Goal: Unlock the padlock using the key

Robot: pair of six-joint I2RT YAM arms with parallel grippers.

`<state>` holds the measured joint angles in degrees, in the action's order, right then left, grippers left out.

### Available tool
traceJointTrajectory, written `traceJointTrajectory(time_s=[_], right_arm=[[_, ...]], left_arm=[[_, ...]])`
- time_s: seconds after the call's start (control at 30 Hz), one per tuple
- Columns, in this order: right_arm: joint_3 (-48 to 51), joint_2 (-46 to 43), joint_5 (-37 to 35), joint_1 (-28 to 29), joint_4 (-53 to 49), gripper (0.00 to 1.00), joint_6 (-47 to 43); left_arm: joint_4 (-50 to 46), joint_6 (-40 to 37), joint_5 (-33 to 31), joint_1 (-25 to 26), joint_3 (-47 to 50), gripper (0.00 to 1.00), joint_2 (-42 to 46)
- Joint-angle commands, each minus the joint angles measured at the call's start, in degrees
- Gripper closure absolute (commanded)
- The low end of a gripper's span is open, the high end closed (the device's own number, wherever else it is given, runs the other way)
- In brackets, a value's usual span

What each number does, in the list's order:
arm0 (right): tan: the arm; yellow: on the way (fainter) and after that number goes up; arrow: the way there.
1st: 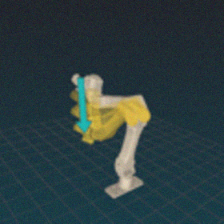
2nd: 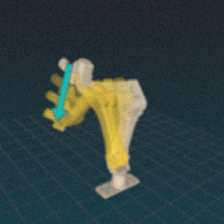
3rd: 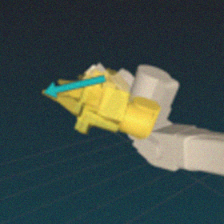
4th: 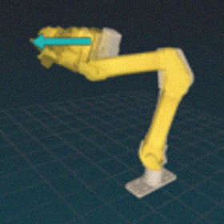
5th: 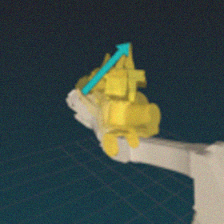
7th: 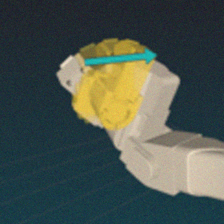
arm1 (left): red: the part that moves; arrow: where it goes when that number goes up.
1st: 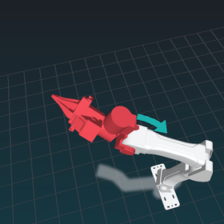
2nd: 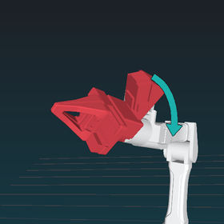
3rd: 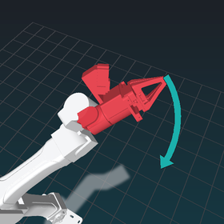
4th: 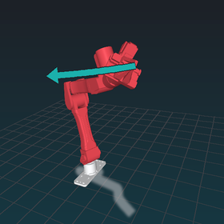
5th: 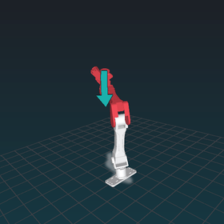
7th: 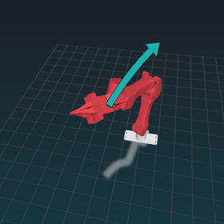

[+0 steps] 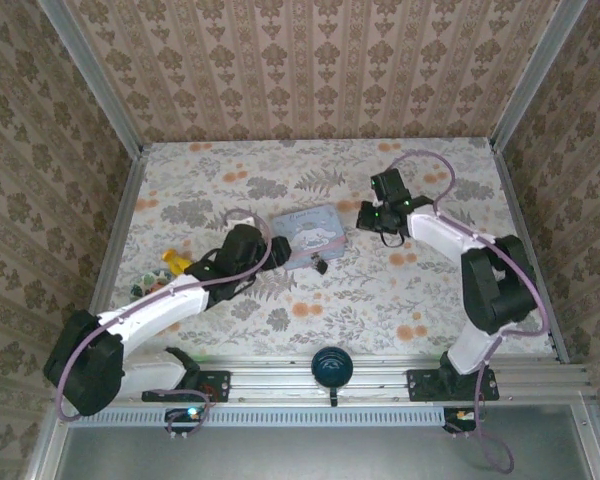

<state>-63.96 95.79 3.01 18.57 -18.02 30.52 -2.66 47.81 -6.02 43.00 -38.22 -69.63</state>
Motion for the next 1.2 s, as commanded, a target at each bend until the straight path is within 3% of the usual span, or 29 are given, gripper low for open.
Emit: traceJointTrajectory(time_s=[0.0, 0.17, 0.4, 0.57, 0.9, 1.17], right_arm=[[6.0, -6.6, -2.6, -0.1, -0.8, 1.00, 2.7], [14.6, -15.7, -1.0, 0.1, -0.5, 1.00, 4.1], [21.3, -26.4, 0.3, 0.4, -1.6, 1.00, 5.7], [23.9, -30.7, 0.4, 0.5, -1.1, 1.00, 6.1], [24.1, -29.5, 2.0, 0.4, 1.1, 1.00, 6.0], [23.6, -27.9, 2.2, 0.6, 2.1, 1.00, 5.5]], left_arm=[[-2.9, -0.2, 1.1, 4.8, -0.2, 0.27, -1.3], [-1.1, -2.1, 0.2, 9.6, -5.3, 0.27, -10.8], [-4.3, -0.9, -1.7, 11.0, -15.9, 0.27, -25.1], [-13.8, -0.9, -9.3, 10.9, -23.4, 0.27, -31.7], [-26.7, 2.9, -18.7, 11.0, -23.5, 0.29, -31.4], [-21.9, -0.6, -17.7, 14.2, -25.7, 0.25, -31.3]])
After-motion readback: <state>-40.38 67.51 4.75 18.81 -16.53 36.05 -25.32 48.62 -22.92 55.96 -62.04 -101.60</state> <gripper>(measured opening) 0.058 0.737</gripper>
